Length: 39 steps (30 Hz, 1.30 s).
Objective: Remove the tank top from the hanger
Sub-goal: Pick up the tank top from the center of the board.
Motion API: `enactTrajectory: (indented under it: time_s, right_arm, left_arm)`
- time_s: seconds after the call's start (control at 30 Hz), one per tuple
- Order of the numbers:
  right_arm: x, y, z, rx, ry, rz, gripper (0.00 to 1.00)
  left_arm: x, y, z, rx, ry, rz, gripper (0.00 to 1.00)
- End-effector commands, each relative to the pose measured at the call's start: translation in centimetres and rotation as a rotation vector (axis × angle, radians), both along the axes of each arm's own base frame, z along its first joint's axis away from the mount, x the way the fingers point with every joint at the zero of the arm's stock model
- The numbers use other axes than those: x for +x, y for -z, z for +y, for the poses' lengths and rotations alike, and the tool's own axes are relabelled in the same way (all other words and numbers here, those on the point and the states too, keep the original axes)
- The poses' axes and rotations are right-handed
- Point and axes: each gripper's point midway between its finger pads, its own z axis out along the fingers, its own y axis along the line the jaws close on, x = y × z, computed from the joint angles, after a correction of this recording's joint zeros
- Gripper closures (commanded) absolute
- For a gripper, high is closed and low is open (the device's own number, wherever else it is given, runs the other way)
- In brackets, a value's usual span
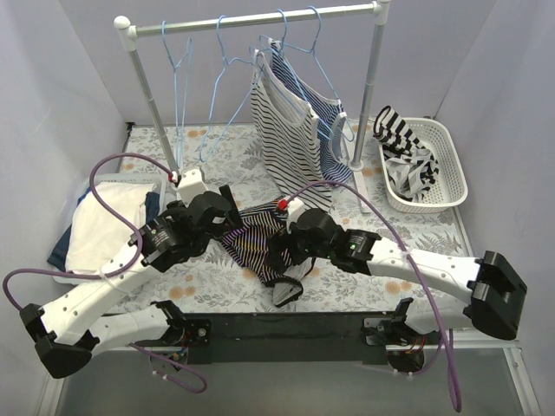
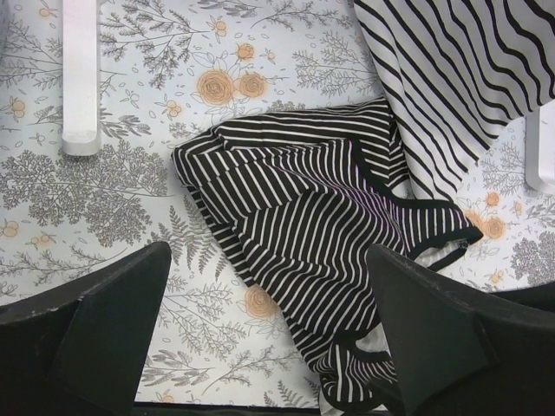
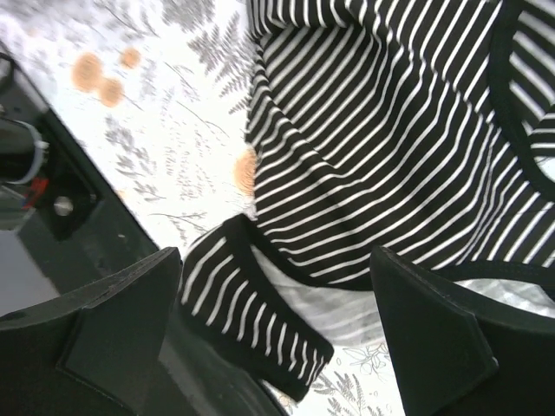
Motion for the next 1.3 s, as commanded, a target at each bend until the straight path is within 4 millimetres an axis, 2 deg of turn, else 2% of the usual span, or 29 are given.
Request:
enactTrajectory:
  time_s: [0.0,0.07,0.17,0.27,0.37,0.43,0.5,0.53,0.6,0.63,0.67,0.83,0.9,0.97,1.0,1.03,1.1,1.13,1.2,1.23,1.27]
  right_arm:
    - [-1.7,-1.8,-1.2,0.032,-0.036,0.004,0.01]
    - [-3.0,-0.3,-2.0,0.009,-0.052,0.035,0.01]
    - [-5.7,2.4,-2.0,-0.042,-0.126,0.102,0.01]
    - [-6.8,4.6,-1.8,-0.113,-0.153,0.127,0.01]
    - [-7.1,5.7,-0.9,-0.14,-0.162,0.125,0.01]
    - [-5.7,6.2,-0.9,-0.164,-0.103,0.081,0.02]
    - [-4.1,6.4,-0.9,-0.196,-0.05,0.028,0.09]
    - [-3.4,5.8,-0.4,-0.192,-0.03,0.0,0.34]
    - [-2.2,5.5,0.0,-0.203,-0.025,-0.048,0.64]
    - [-1.6,4.4,0.9,-0.184,-0.024,-0.068,0.95]
    - [-0.9,4.6,0.9,-0.196,-0.011,-0.07,0.99]
    - [2.1,2.6,2.9,-0.156,-0.037,-0.118,0.99]
    - [3.5,1.1,3.7,-0.123,-0.041,-0.134,0.99]
    - [5.2,0.5,4.0,-0.113,-0.035,-0.147,0.98]
    - [5.3,0.5,4.4,-0.094,-0.065,-0.133,0.96]
    - [5.8,1.3,4.7,-0.102,-0.08,-0.121,0.86]
    - [7.2,1.2,5.0,-0.1,-0.083,-0.123,0.69]
    - [7.6,2.2,5.1,-0.12,-0.084,-0.115,0.45]
    - [8.1,2.1,5.7,-0.096,-0.123,-0.096,0.35]
    - [8.3,2.8,5.8,-0.101,-0.132,-0.079,0.26]
    - [8.8,2.8,6.1,-0.083,-0.139,-0.085,0.23]
  left_arm:
    - [0.4,-0.9,0.0,-0.022,-0.003,-0.017,0.02]
    - [0.5,-0.6,-0.2,-0.022,0.002,-0.01,0.02]
    - [0.6,0.4,-0.9,-0.029,0.028,0.015,0.02]
    - [0.7,1.4,-1.4,-0.041,0.048,0.051,0.02]
    - [0.9,1.8,-1.7,-0.075,0.068,0.078,0.02]
    - [1.1,1.8,-1.7,-0.086,0.08,0.084,0.02]
    - [1.7,2.1,-1.0,-0.093,0.062,0.093,0.02]
    - [2.0,2.0,-0.8,-0.099,0.057,0.091,0.02]
    - [2.6,2.1,0.3,-0.109,0.036,0.097,0.02]
    - [3.3,1.9,1.1,-0.121,0.007,0.089,0.02]
    - [3.5,2.0,1.3,-0.127,0.018,0.09,0.02]
    - [5.1,3.2,3.8,-0.164,-0.04,0.121,0.02]
    - [5.1,2.9,4.0,-0.177,-0.033,0.107,0.02]
    - [5.3,2.8,4.1,-0.18,-0.033,0.099,0.02]
    - [5.3,3.0,4.1,-0.181,-0.03,0.103,0.02]
    - [5.4,3.4,4.0,-0.178,-0.029,0.114,0.02]
    - [5.3,3.7,3.9,-0.181,-0.026,0.128,0.02]
    - [5.3,3.7,3.8,-0.187,-0.024,0.126,0.02]
    - [5.2,3.8,3.7,-0.192,-0.022,0.122,0.02]
    - [5.3,3.6,3.8,-0.192,-0.027,0.114,0.02]
    - [5.2,3.6,4.0,-0.193,-0.033,0.11,0.02]
